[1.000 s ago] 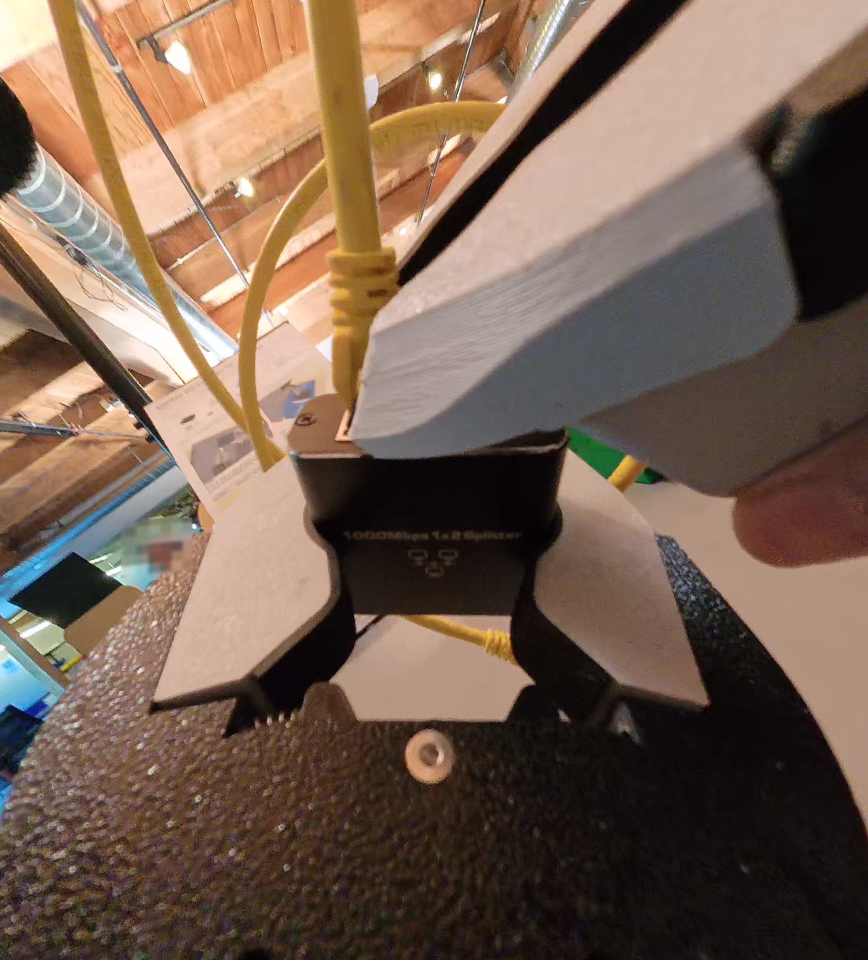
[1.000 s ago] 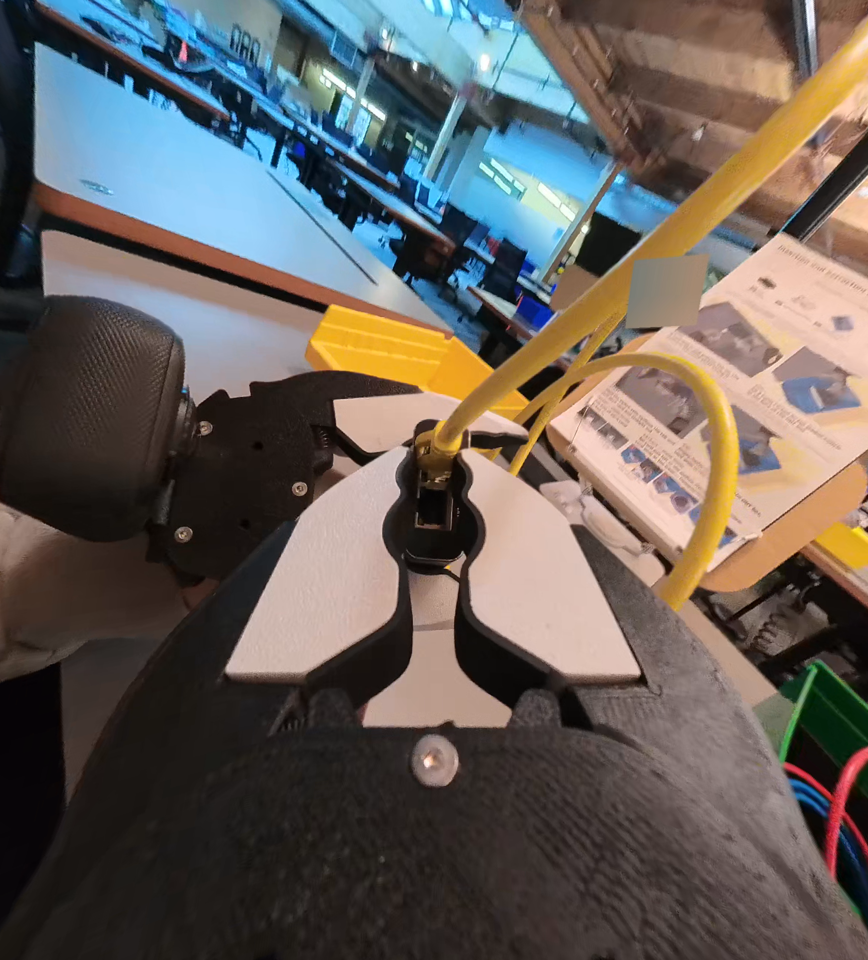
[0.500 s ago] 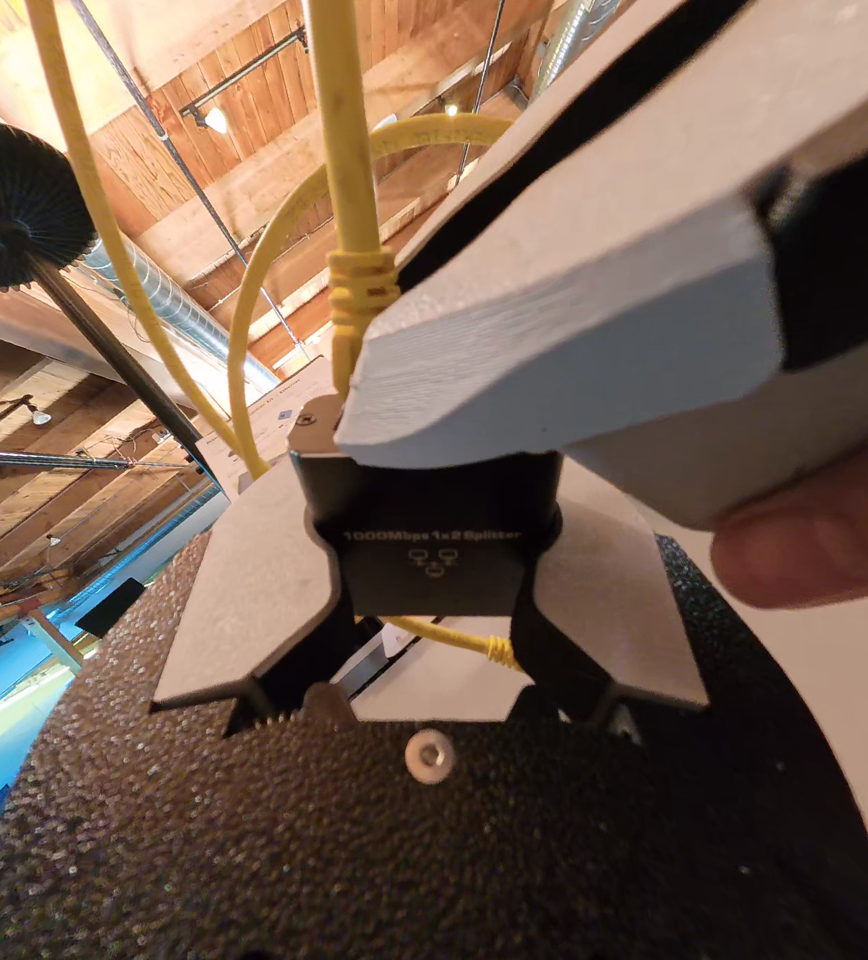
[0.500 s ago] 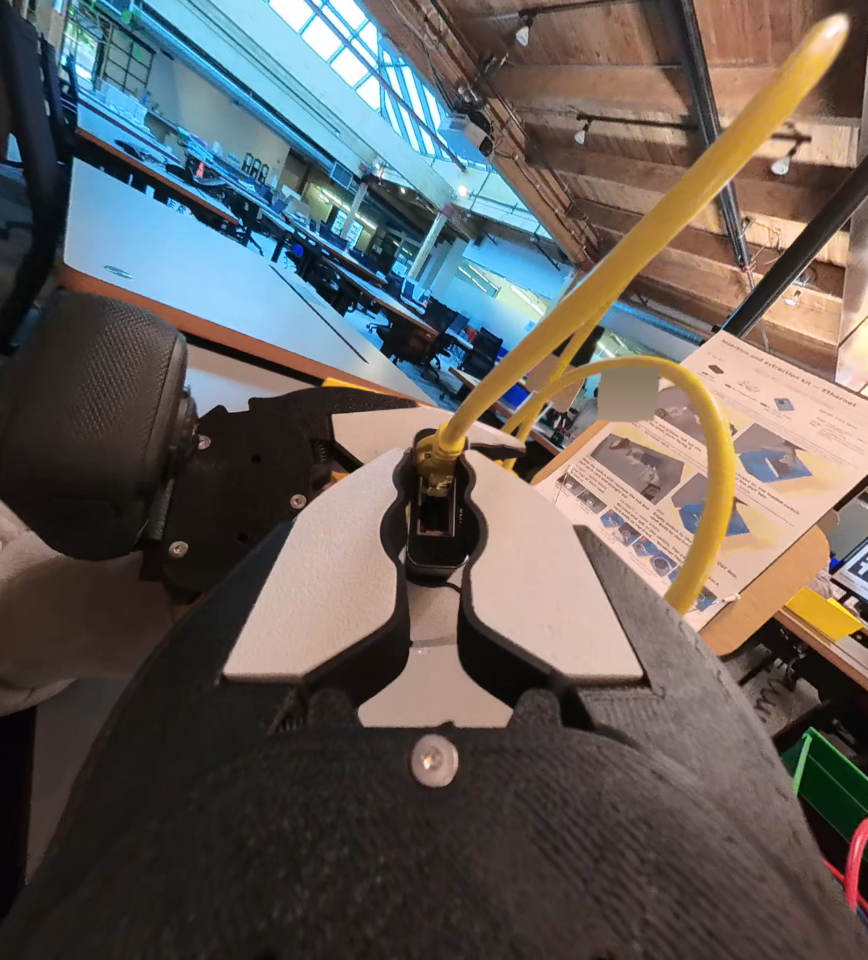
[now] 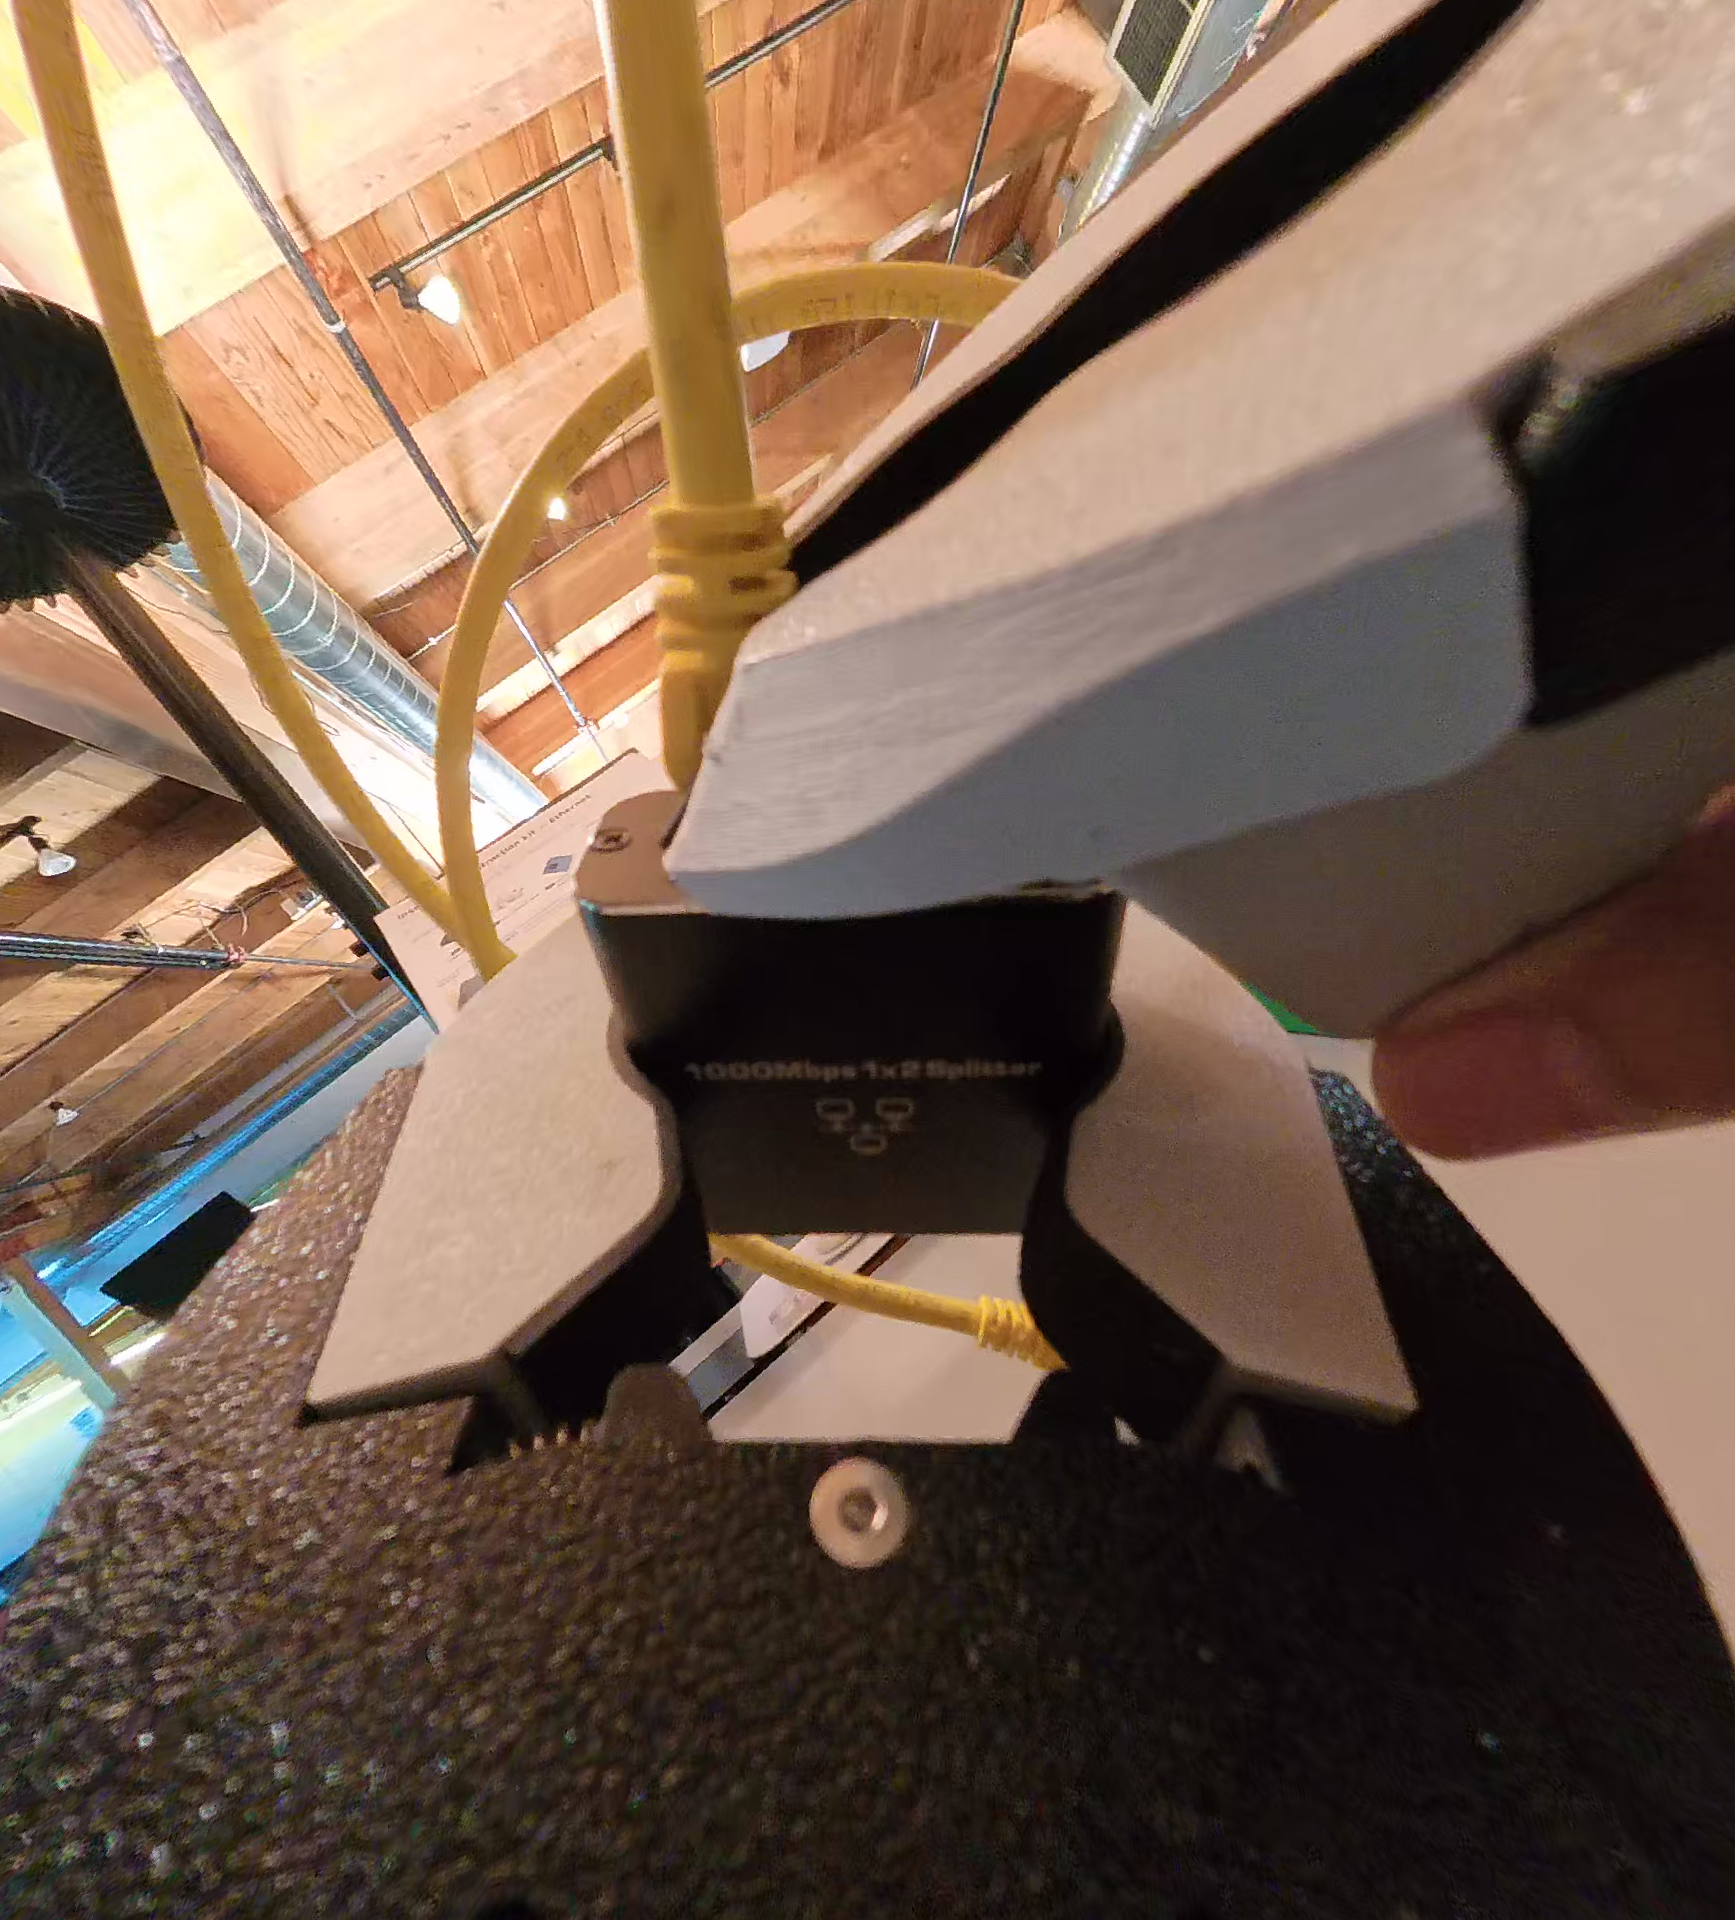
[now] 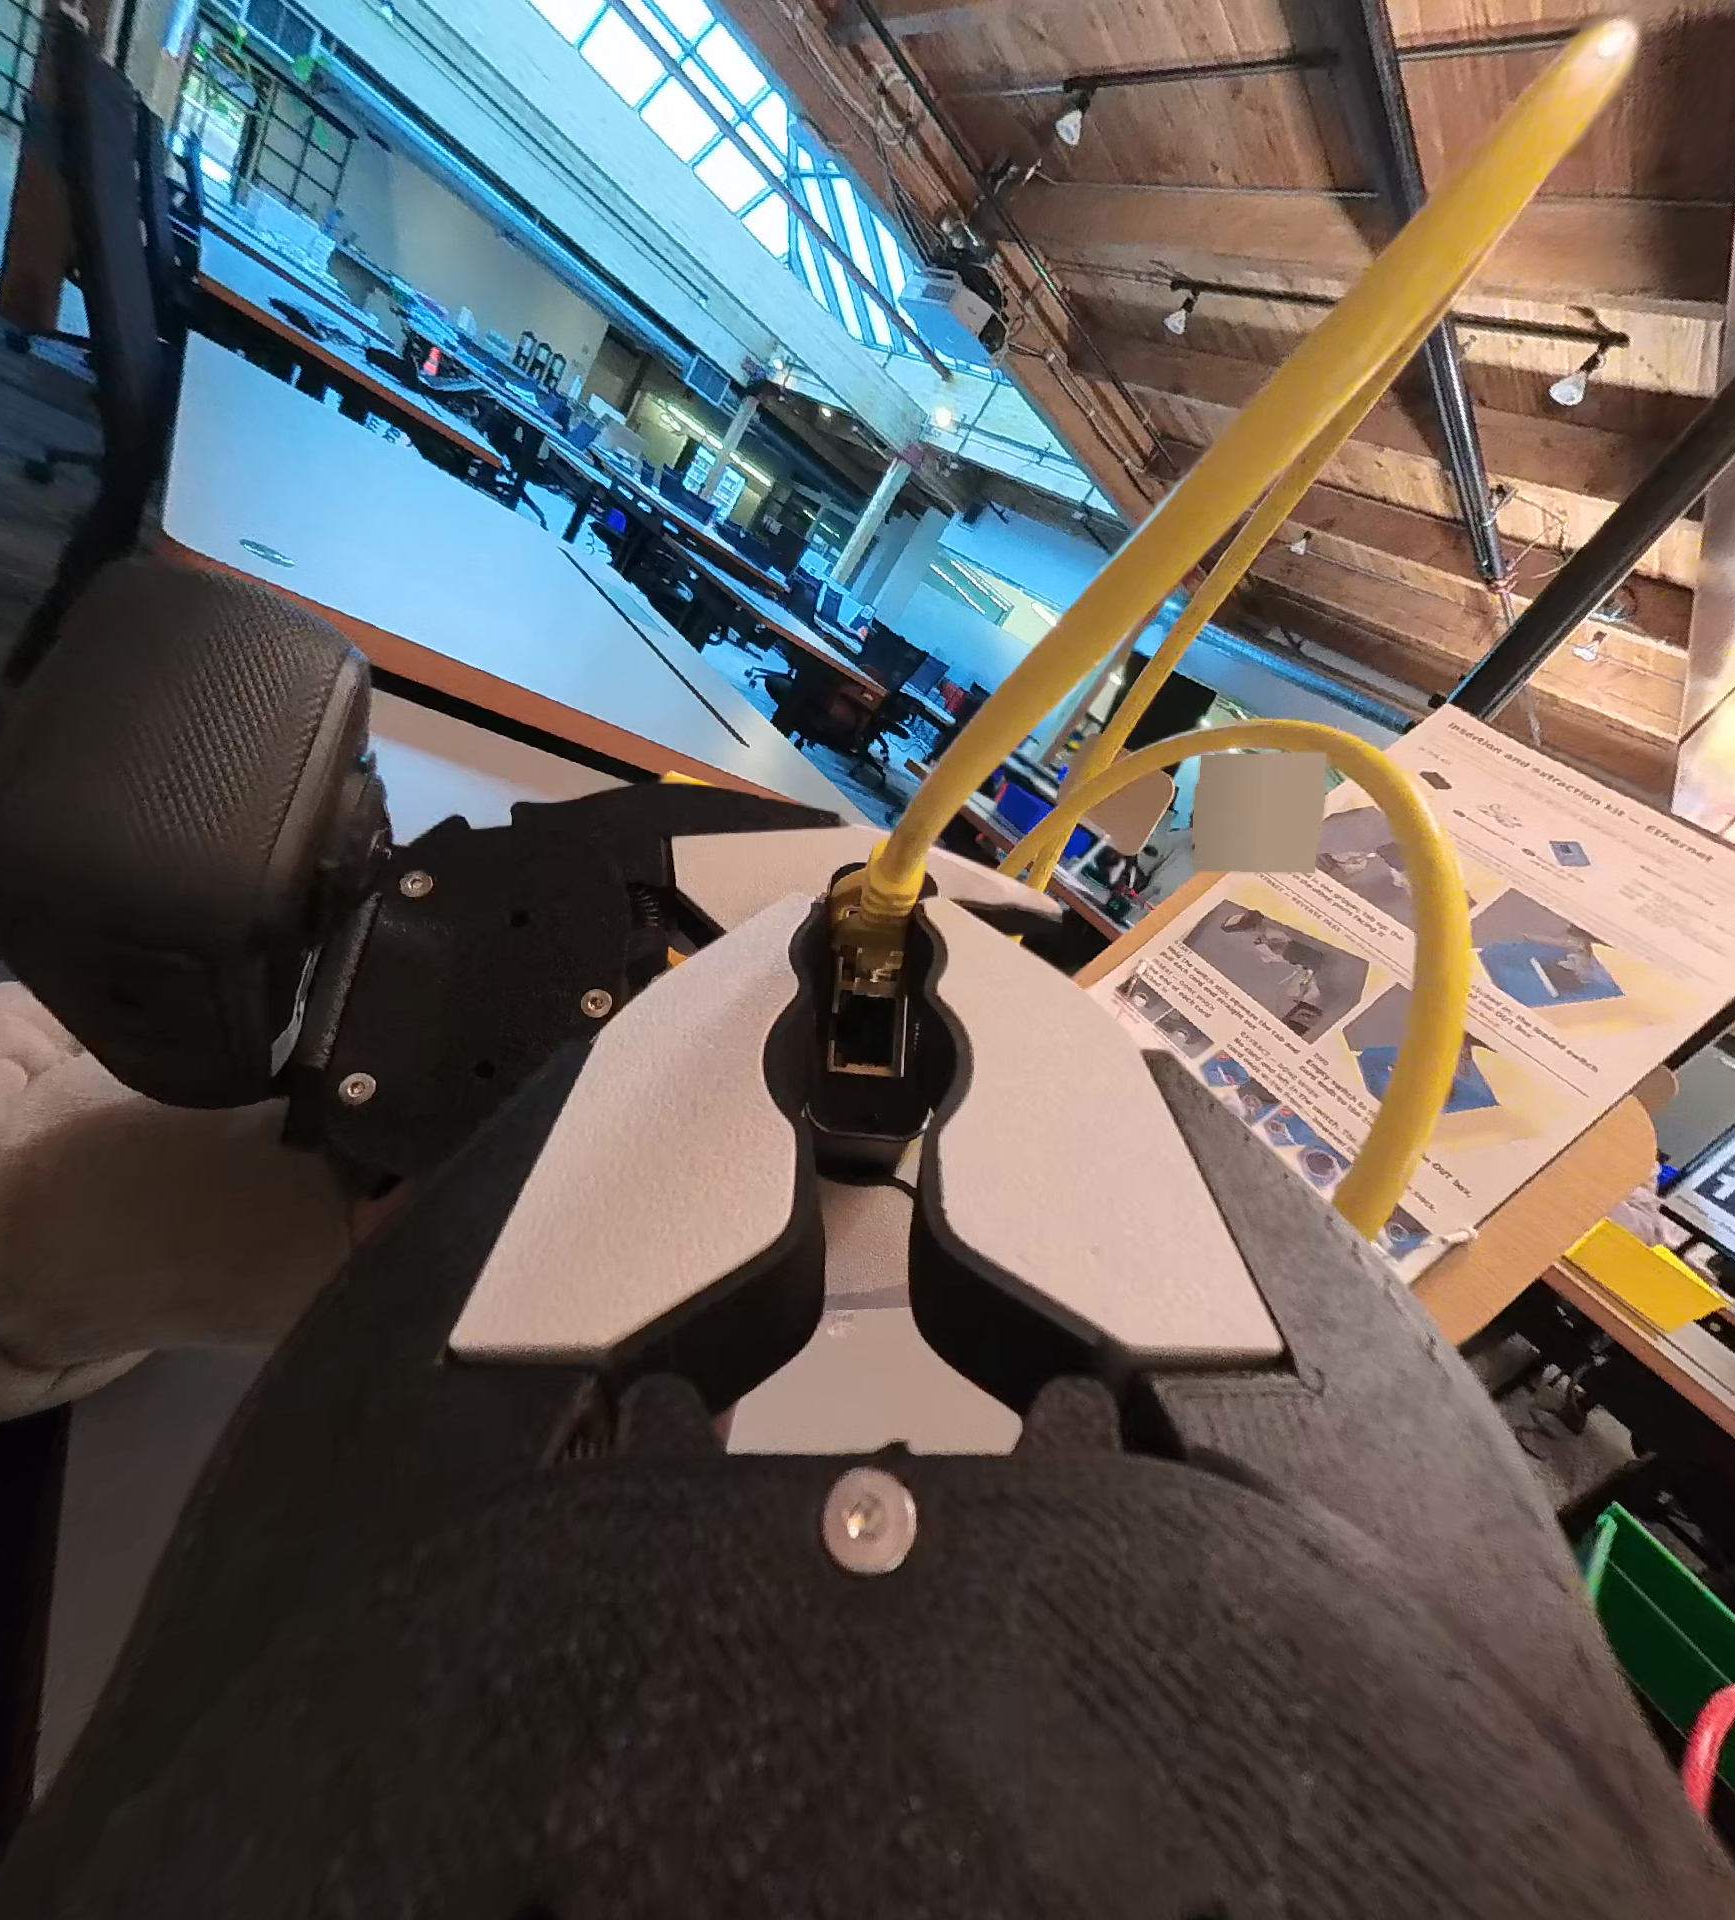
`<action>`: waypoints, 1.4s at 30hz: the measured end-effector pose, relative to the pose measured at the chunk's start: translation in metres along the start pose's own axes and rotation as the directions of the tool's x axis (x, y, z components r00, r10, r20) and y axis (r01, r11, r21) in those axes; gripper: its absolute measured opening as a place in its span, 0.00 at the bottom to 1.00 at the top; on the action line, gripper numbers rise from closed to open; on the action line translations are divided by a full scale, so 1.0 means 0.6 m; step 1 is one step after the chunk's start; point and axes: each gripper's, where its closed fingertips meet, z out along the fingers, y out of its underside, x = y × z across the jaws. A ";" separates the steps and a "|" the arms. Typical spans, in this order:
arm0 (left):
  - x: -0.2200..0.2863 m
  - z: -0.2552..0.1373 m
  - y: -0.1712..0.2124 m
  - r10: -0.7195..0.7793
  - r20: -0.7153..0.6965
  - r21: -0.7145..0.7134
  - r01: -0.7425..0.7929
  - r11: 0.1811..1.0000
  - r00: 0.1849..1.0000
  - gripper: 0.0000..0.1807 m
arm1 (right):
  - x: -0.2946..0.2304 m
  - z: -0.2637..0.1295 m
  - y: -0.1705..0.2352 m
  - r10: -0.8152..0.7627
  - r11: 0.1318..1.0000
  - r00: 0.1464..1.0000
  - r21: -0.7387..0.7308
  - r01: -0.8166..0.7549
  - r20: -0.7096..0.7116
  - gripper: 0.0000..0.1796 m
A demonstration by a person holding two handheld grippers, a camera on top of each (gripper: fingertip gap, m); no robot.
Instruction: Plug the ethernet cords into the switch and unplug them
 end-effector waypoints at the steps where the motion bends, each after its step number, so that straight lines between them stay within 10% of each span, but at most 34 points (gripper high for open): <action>1: 0.000 0.000 -0.001 -0.005 0.000 0.005 0.005 1.000 1.000 0.42 | -0.001 0.000 0.000 -0.012 1.000 1.000 -0.011 0.012 -0.005 0.08; 42: 0.067 0.018 0.092 -0.422 -0.141 -0.165 0.399 0.902 0.896 0.41 | 0.020 0.041 0.103 -0.099 0.920 0.995 -0.381 0.095 0.009 0.09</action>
